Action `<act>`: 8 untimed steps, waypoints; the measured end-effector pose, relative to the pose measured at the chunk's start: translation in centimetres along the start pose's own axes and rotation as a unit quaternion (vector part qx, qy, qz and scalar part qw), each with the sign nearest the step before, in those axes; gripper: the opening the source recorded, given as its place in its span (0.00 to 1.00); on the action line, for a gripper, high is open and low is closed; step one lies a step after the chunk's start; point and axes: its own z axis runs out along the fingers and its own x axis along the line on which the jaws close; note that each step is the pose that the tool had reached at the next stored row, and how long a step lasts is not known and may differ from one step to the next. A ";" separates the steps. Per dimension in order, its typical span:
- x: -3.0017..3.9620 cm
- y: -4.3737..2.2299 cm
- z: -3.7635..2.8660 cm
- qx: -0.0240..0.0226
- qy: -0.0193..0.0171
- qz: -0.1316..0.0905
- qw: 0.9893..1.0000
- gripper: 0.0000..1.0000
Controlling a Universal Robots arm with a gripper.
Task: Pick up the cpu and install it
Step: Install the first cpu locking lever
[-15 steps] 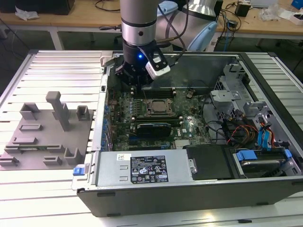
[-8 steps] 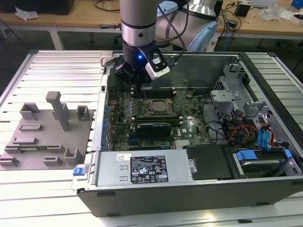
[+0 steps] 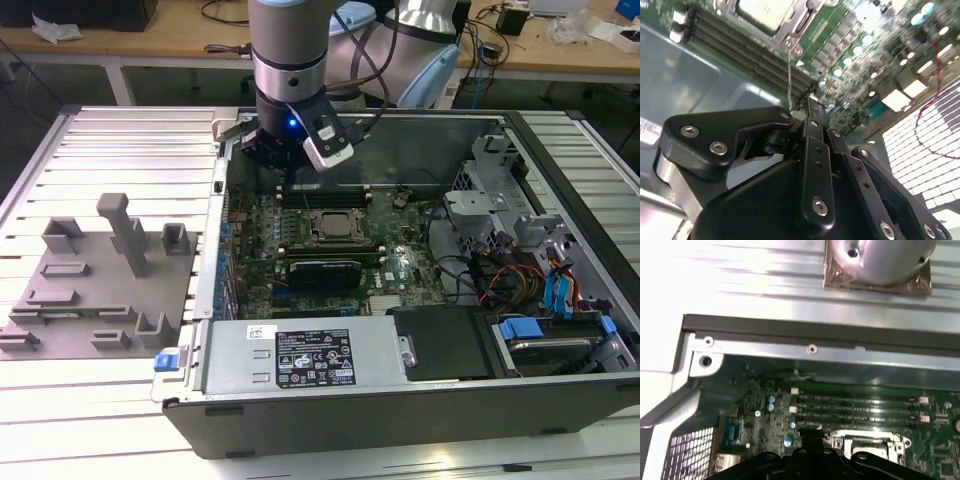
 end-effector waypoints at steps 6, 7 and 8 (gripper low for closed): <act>-0.31 -0.18 0.58 -0.008 0.000 0.000 1.000 0.11; -0.52 -0.20 0.61 -0.008 -0.001 0.000 1.000 0.11; -0.76 -0.22 0.63 -0.008 -0.001 0.000 1.000 0.11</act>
